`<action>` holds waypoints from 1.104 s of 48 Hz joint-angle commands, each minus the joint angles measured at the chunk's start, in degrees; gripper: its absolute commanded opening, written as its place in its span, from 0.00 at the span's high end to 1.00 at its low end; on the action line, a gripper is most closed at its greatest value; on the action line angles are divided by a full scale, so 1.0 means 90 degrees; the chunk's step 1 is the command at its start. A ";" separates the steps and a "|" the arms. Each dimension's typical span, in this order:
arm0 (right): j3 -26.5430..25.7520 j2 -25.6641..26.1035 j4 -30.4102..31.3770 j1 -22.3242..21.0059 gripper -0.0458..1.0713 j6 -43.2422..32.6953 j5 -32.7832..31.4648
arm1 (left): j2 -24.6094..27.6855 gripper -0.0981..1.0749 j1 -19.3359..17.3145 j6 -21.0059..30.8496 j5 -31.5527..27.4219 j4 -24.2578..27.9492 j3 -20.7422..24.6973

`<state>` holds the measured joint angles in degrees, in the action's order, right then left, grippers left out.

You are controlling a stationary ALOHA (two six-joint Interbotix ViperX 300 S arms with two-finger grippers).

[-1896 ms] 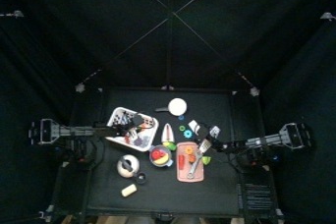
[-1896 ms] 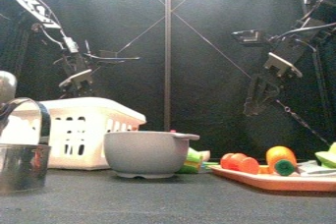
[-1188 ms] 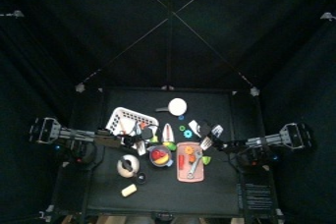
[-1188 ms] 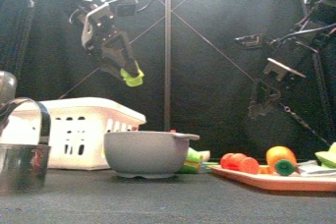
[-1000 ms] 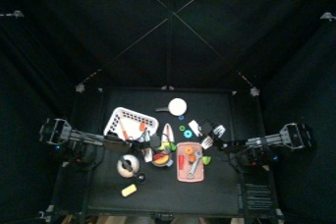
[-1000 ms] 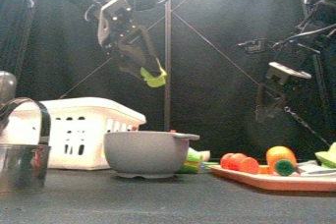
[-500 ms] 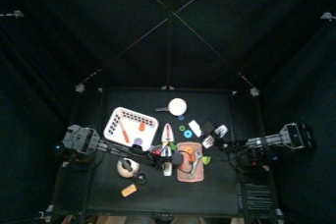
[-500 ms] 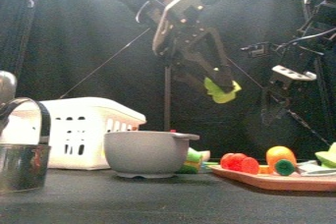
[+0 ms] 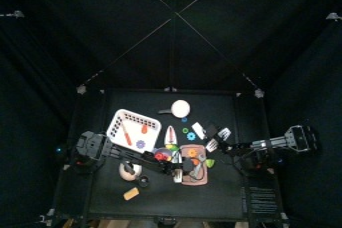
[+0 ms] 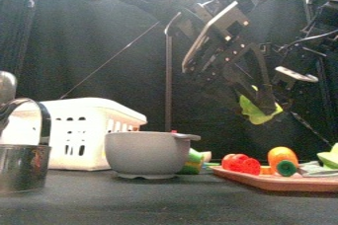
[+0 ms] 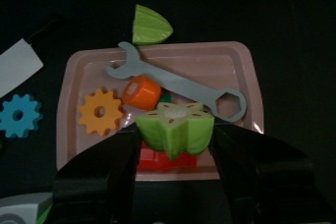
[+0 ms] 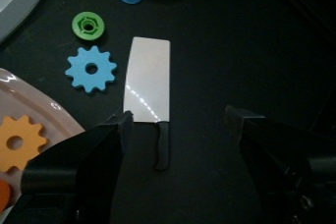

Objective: Place starfruit bottom on plate

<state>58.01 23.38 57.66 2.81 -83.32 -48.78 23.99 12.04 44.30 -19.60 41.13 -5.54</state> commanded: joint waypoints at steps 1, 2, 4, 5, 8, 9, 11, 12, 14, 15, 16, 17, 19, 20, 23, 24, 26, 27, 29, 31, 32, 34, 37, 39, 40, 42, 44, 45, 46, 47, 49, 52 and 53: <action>-0.0049 0.0078 0.0010 0.0000 0.03 0.0000 0.0010 | -0.0049 0.32 0.0000 0.0020 0.0039 -0.0020 0.0195; -0.0049 0.0078 0.0010 0.0000 0.03 0.0010 0.0020 | -0.0039 0.32 0.0000 0.0020 0.0049 -0.0039 0.0195; -0.0049 0.0068 0.0010 0.0000 0.03 0.0010 0.0029 | -0.0010 0.32 0.0000 0.0029 0.0059 -0.0098 0.0195; -0.0049 0.0078 0.0010 0.0000 0.03 0.0010 0.0029 | 0.0000 0.31 -0.0010 0.0029 0.0068 -0.0137 0.0205; -0.0049 0.0068 0.0010 0.0000 0.03 0.0010 0.0049 | 0.0029 0.31 -0.0029 0.0029 0.0127 -0.0244 0.0205; -0.0049 0.0059 0.0010 0.0000 0.03 0.0010 0.0059 | 0.0029 0.31 -0.0029 0.0020 0.0156 -0.0283 0.0205; -0.0049 0.0059 0.0010 0.0000 0.03 0.0010 0.0068 | 0.0049 0.30 -0.0029 0.0020 0.0215 -0.0361 0.0205; -0.0049 0.0059 0.0010 0.0000 0.03 0.0010 0.0068 | 0.0059 0.30 -0.0029 0.0020 0.0254 -0.0391 0.0215; -0.0049 0.0059 0.0010 0.0000 0.03 0.0010 0.0068 | 0.0088 0.29 -0.0029 0.0020 0.0352 -0.0459 0.0205; -0.0049 0.0059 0.0020 0.0000 0.03 0.0010 0.0068 | 0.0098 0.28 -0.0029 0.0020 0.0391 -0.0488 0.0205; -0.0049 0.0059 0.0020 0.0000 0.03 0.0010 0.0078 | 0.0107 0.28 -0.0029 0.0020 0.0439 -0.0518 0.0205; -0.0049 0.0049 0.0020 0.0000 0.03 0.0010 0.0068 | 0.0117 0.27 -0.0029 0.0020 0.0479 -0.0557 0.0195; -0.0049 0.0049 0.0020 0.0000 0.03 0.0010 0.0078 | 0.0156 0.26 -0.0039 0.0020 0.0537 -0.0605 0.0195; -0.0049 0.0049 0.0010 0.0010 0.03 0.0010 0.0078 | 0.0166 0.25 -0.0039 0.0020 0.0557 -0.0625 0.0186; -0.0049 0.0039 0.0020 0.0010 0.03 0.0020 0.0078 | 0.0186 0.23 -0.0039 0.0020 0.0576 -0.0674 0.0205; -0.0049 0.0039 0.0020 0.0010 0.03 0.0020 0.0078 | 0.0186 0.22 -0.0049 0.0020 0.0566 -0.0693 0.0205; -0.0049 0.0039 0.0020 0.0010 0.03 0.0020 0.0078 | 0.0186 0.20 -0.0059 0.0020 0.0576 -0.0703 0.0205; -0.0049 0.0029 0.0020 0.0010 0.03 0.0020 0.0078 | 0.0186 0.20 -0.0059 0.0020 0.0566 -0.0713 0.0205; -0.0049 0.0029 0.0020 0.0010 0.03 0.0020 0.0078 | 0.0195 0.18 -0.0059 0.0020 0.0566 -0.0742 0.0205; -0.0049 0.0029 0.0020 0.0010 0.03 0.0020 0.0078 | 0.0195 0.16 -0.0059 0.0020 0.0576 -0.0781 0.0195; -0.0049 0.0039 0.0020 0.0010 0.03 0.0020 0.0078 | 0.0205 0.16 -0.0059 0.0020 0.0596 -0.0791 0.0195; -0.0049 0.0029 0.0010 0.0010 0.03 0.0020 0.0078 | 0.0195 0.15 -0.0059 0.0020 0.0605 -0.0801 0.0186; -0.0049 0.0029 0.0000 0.0010 0.03 0.0020 0.0117 | 0.0195 0.13 -0.0059 0.0010 0.0605 -0.0811 0.0186; -0.0049 0.0020 0.0010 0.0010 0.03 0.0020 0.0146 | 0.0195 0.12 -0.0059 0.0020 0.0596 -0.0811 0.0176; -0.0049 0.0020 0.0020 0.0010 0.03 0.0020 0.0166 | 0.0195 0.12 -0.0059 0.0020 0.0605 -0.0811 0.0186; -0.0029 0.0020 0.0029 0.0010 0.03 0.0020 0.0195 | 0.0195 0.10 -0.0059 0.0020 0.0605 -0.0811 0.0186; -0.0049 0.0020 0.0029 0.0020 0.03 0.0029 0.0215 | 0.0195 0.10 -0.0059 0.0020 0.0605 -0.0811 0.0186; -0.0049 0.0020 0.0029 0.0010 0.03 0.0029 0.0225 | 0.0195 0.10 -0.0059 0.0020 0.0596 -0.0811 0.0186; -0.0029 0.0020 0.0039 0.0010 0.03 0.0029 0.0225 | 0.0195 0.10 -0.0059 0.0029 0.0596 -0.0811 0.0195; -0.0029 0.0020 0.0029 0.0010 0.03 0.0029 0.0225 | 0.0195 0.10 -0.0059 0.0029 0.0586 -0.0820 0.0195; -0.0049 0.0010 0.0029 0.0020 0.03 0.0029 0.0225 | 0.0195 0.10 -0.0059 0.0029 0.0566 -0.0830 0.0205; -0.0029 0.0020 0.0029 0.0020 0.03 0.0029 0.0225 | 0.0186 0.10 -0.0059 0.0020 0.0557 -0.0850 0.0215; -0.0020 0.0020 0.0029 0.0020 0.03 0.0029 0.0225 | 0.0176 0.10 -0.0059 0.0029 0.0557 -0.0850 0.0205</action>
<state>58.18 23.12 57.66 2.90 -83.14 -46.76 26.81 11.60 44.47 -14.68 33.57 -5.27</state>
